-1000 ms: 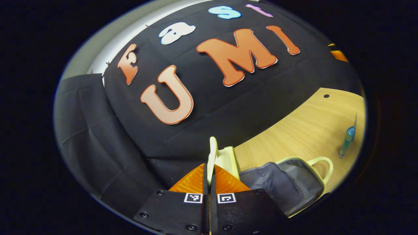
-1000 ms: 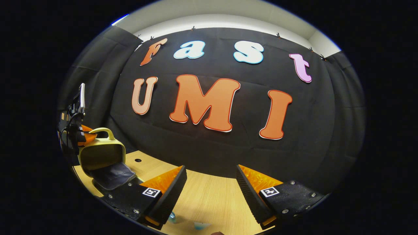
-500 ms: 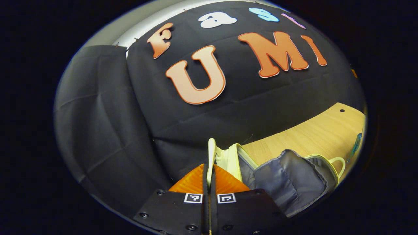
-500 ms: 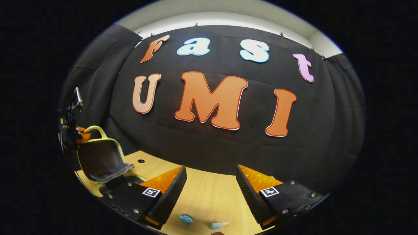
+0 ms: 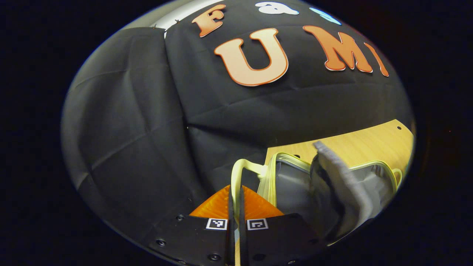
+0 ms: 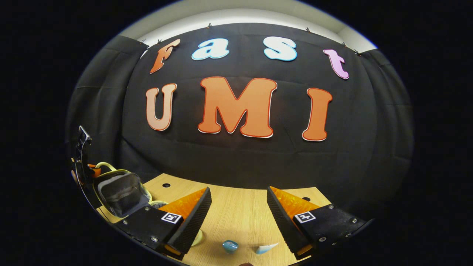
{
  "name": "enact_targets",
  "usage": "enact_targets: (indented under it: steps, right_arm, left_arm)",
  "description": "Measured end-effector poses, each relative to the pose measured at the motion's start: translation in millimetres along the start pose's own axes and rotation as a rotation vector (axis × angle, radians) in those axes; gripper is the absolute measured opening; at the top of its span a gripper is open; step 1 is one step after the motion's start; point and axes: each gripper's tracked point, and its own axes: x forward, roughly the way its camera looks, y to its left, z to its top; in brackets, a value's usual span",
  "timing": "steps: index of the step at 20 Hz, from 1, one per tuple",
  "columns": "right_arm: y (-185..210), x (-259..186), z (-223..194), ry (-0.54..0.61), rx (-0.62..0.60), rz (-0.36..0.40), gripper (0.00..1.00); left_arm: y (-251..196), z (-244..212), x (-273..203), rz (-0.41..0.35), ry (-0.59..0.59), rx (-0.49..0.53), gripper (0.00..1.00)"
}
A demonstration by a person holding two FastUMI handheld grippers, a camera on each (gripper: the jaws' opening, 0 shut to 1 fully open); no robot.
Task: First open the suitcase, pack the skin care products into it, and then close the suitcase.
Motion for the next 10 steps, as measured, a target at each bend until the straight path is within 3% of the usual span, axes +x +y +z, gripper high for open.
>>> enact_targets:
  steps: [4,6,8,9,10]
  right_arm:
    - [0.7,1.1,-2.0,0.005,-0.016,-0.007,0.95]
    - [-3.5,1.4,-2.0,0.000,-0.014,-0.012,0.95]
    - [-8.6,-0.7,-3.2,-0.003,-0.020,-0.015,0.95]
    - [-10.2,-0.7,-3.4,-0.009,-0.028,-0.015,0.95]
    - [-13.3,-2.0,-2.8,-0.017,-0.038,-0.017,0.95]
  left_arm:
    - [21.8,-20.6,6.9,0.076,0.048,-0.004,0.14]
    - [15.4,-10.9,-0.1,0.063,0.023,-0.017,0.16]
    - [-7.5,6.0,-8.7,0.012,-0.014,-0.016,0.26]
    - [-19.0,16.1,-16.2,-0.006,-0.038,-0.007,0.41]
    - [-32.7,26.4,-23.9,-0.026,-0.057,-0.002,0.48]
